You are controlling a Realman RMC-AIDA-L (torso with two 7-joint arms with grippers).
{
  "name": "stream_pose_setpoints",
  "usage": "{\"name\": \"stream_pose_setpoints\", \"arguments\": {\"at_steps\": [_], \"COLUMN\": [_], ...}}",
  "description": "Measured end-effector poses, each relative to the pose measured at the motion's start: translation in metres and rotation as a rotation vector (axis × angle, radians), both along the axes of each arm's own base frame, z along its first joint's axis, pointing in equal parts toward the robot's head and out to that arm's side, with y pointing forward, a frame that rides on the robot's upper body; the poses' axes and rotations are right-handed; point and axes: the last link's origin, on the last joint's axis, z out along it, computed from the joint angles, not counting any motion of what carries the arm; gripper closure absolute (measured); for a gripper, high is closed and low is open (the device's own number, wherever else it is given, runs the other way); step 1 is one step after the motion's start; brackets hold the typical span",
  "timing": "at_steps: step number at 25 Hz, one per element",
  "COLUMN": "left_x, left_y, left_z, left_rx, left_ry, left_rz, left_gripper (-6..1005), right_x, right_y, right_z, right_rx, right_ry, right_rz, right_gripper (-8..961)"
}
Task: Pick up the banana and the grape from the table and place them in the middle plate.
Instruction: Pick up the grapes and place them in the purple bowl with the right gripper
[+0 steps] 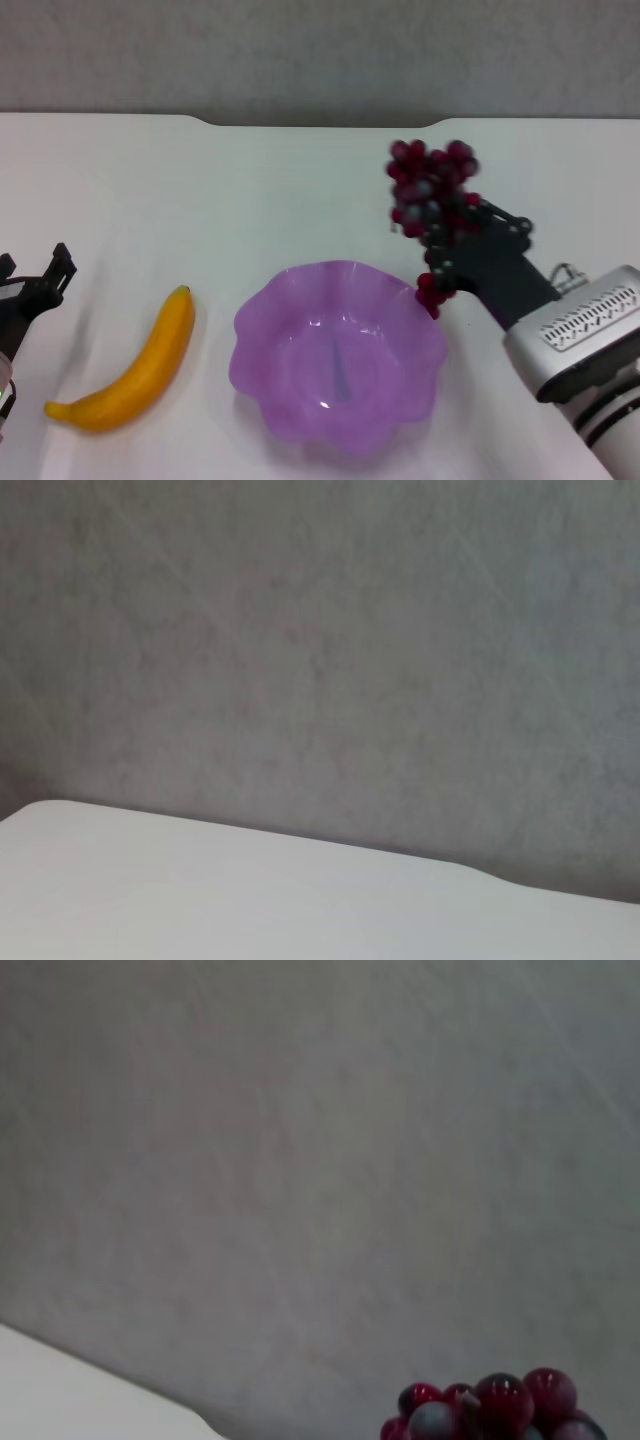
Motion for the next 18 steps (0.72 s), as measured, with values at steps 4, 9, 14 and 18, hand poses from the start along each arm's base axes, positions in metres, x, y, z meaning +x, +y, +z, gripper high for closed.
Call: {"name": "stream_pose_setpoints", "arguments": {"at_steps": [4, 9, 14, 18], "left_x": [-0.001, -0.002, -0.002, -0.001], "left_y": [-0.001, 0.0, 0.0, 0.002], "left_z": [0.0, 0.001, 0.001, 0.001], "left_rx": [-0.001, -0.003, -0.003, -0.002], "left_ry": [0.001, 0.008, 0.008, 0.008], "left_rz": [0.004, 0.006, 0.007, 0.002], "left_gripper": [230, 230, 230, 229], "right_x": [-0.029, -0.052, -0.061, -0.056], "right_y": [-0.006, -0.014, -0.016, -0.016], "right_z": [-0.001, 0.006, 0.003, -0.004], "right_rx": [-0.056, -0.085, -0.118, -0.147], "right_ry": [0.004, -0.001, -0.02, -0.046], "right_rz": [0.063, 0.104, 0.121, 0.111], "right_gripper": [679, 681, 682, 683]}}
